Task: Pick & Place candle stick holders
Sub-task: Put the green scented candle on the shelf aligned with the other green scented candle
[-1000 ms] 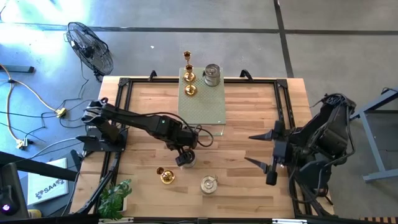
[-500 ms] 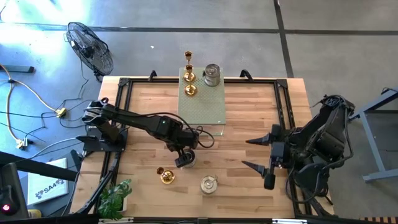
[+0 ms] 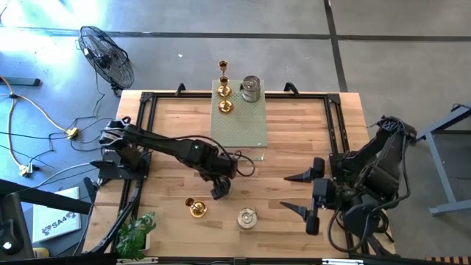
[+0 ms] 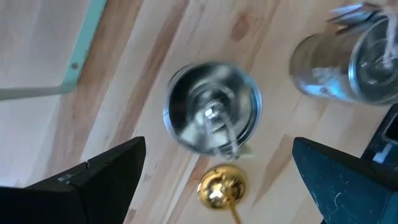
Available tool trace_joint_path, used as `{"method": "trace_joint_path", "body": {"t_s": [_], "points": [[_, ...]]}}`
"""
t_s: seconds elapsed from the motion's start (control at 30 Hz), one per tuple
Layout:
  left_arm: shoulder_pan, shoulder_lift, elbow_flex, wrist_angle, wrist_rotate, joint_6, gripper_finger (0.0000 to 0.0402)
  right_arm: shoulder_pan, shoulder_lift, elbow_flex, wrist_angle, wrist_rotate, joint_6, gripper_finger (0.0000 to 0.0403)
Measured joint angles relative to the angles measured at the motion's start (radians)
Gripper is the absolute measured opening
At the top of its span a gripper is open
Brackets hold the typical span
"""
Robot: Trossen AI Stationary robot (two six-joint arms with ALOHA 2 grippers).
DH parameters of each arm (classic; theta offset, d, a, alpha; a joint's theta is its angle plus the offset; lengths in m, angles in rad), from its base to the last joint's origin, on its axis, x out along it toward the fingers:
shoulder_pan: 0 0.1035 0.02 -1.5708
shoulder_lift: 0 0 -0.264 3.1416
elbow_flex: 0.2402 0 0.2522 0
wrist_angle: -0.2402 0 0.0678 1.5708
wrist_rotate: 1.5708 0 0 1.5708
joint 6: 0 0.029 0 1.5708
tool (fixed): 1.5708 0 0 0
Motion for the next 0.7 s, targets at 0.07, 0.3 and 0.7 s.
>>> {"method": "trace_joint_path", "body": {"t_s": [0.07,0.3,0.7], "points": [[-0.007,0.009,-0.003,-0.01,-0.006,-0.002,0.0399,0.0,0.001,0.0,0.005,0.0,0.002,0.0307],[-0.025,0.024,-0.003,0.002,-0.02,-0.002,0.0399,0.0,0.001,0.0,0.017,0.001,0.025,0.0307],[-0.046,0.078,-0.001,0.03,-0.031,0.006,0.0399,0.0,0.026,0.0,0.095,0.008,-0.015,0.0307]]}}
